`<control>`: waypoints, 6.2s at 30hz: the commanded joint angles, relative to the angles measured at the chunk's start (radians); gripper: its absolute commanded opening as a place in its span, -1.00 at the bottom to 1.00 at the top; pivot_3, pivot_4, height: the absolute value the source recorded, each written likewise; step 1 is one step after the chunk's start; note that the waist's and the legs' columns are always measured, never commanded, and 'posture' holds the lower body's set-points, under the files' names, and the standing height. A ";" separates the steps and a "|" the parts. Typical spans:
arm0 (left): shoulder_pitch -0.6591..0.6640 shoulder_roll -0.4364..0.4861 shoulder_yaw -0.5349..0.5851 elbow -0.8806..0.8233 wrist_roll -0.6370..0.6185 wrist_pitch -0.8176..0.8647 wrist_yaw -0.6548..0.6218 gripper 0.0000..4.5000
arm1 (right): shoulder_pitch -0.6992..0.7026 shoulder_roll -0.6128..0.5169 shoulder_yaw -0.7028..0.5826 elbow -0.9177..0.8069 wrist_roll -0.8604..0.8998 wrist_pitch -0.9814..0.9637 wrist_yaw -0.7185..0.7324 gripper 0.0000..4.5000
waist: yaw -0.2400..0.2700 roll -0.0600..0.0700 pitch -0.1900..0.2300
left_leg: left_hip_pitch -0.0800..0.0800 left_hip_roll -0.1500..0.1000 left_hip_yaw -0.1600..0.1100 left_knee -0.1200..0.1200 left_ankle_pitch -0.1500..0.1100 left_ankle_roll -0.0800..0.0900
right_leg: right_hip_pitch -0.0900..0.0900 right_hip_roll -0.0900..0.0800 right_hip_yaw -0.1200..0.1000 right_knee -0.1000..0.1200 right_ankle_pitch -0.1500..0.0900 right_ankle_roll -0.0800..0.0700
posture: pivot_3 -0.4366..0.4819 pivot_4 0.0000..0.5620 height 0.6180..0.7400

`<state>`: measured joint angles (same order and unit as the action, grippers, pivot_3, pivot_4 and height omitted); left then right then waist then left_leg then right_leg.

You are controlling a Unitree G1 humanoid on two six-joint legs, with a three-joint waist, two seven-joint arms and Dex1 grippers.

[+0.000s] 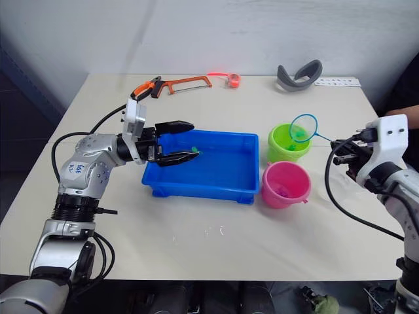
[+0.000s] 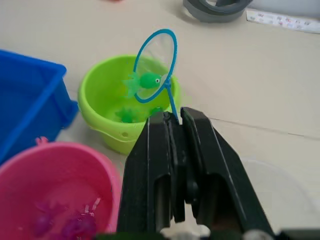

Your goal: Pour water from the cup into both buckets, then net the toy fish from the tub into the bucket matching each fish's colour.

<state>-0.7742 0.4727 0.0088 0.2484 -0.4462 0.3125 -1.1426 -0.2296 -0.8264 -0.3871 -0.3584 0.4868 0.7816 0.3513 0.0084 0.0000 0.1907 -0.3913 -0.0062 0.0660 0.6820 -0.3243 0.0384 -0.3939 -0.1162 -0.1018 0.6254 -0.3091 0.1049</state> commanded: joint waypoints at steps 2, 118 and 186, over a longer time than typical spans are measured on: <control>-0.024 -0.001 0.003 -0.019 0.000 -0.022 -0.011 0.99 | 0.077 -0.113 0.134 0.009 -0.295 -0.310 0.030 -1.00 | 0.003 0.000 0.000 | 0.000 0.000 0.000 0.000 0.000 0.000 | 0.000 0.000 0.000 0.000 0.000 0.000 | -0.05 -0.47 1.00; 0.070 0.120 0.096 -0.070 -0.034 -0.041 -0.021 0.99 | -0.391 0.316 -0.376 0.097 0.953 0.808 -0.333 -1.00 | -0.028 0.000 0.000 | -0.002 -0.002 -0.001 -0.003 0.000 0.000 | -0.003 -0.010 -0.002 0.001 0.000 -0.001 | -0.05 -0.47 1.00; 0.052 0.078 0.114 -0.095 -0.125 -0.061 -0.163 0.99 | -0.035 -0.119 -0.011 -0.036 0.084 -0.229 0.244 -1.00 | 0.014 -0.001 0.001 | 0.000 0.001 -0.001 0.000 0.000 0.000 | 0.002 0.000 -0.004 -0.003 0.001 0.001 | -0.05 -0.47 1.00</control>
<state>-0.7254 0.5244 0.0815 0.2031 -0.5270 0.2501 -1.2792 -0.2287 -0.9654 -0.3232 -0.3240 0.4018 0.4614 0.5639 0.0222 -0.0006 0.1916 -0.3910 -0.0052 0.0649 0.6825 -0.3238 0.0386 -0.3919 -0.1160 -0.1055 0.6228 -0.3081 0.1061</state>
